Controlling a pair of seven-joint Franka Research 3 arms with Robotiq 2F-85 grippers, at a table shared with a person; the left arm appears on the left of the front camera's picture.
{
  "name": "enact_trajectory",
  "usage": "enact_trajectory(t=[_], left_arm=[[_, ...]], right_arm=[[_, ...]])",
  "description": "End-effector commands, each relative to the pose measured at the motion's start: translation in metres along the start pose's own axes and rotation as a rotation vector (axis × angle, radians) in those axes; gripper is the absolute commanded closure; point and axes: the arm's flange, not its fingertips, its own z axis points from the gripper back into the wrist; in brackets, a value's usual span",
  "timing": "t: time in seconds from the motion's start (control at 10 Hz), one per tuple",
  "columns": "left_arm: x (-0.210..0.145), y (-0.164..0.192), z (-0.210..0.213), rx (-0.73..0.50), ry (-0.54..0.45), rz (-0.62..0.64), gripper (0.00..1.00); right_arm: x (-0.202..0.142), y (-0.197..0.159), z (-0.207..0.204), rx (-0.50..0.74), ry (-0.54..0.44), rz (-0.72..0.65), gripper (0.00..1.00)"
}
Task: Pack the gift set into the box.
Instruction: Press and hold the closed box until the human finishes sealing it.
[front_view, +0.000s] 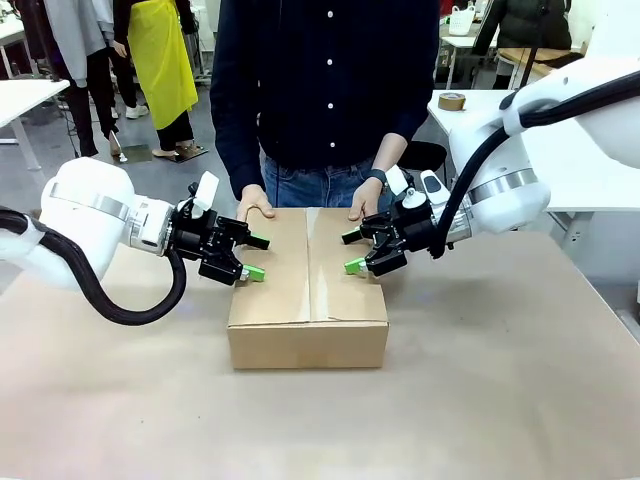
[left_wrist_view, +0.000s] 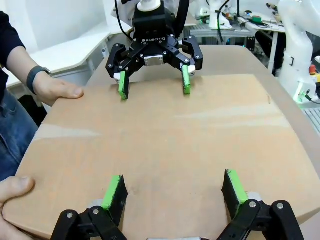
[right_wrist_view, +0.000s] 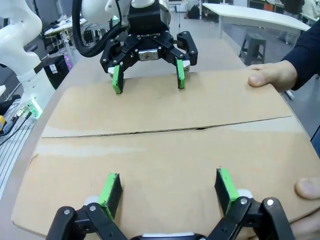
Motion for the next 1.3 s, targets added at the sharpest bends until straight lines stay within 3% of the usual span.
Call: enact_trajectory(t=[0.0,0.1,1.2], left_arm=[[0.000,0.005,-0.005,-0.030,0.021,0.027,0.00],[-0.001,0.007,-0.006,-0.025,0.023,0.033,0.00],[0.002,0.002,-0.001,-0.006,0.002,0.020,0.00]], right_arm=[[-0.018,-0.001,0.003,-0.006,0.034,0.007,0.00],[0.000,0.000,0.000,0.000,0.000,0.000,0.00],[0.000,0.000,0.000,0.000,0.000,0.000,0.00]])
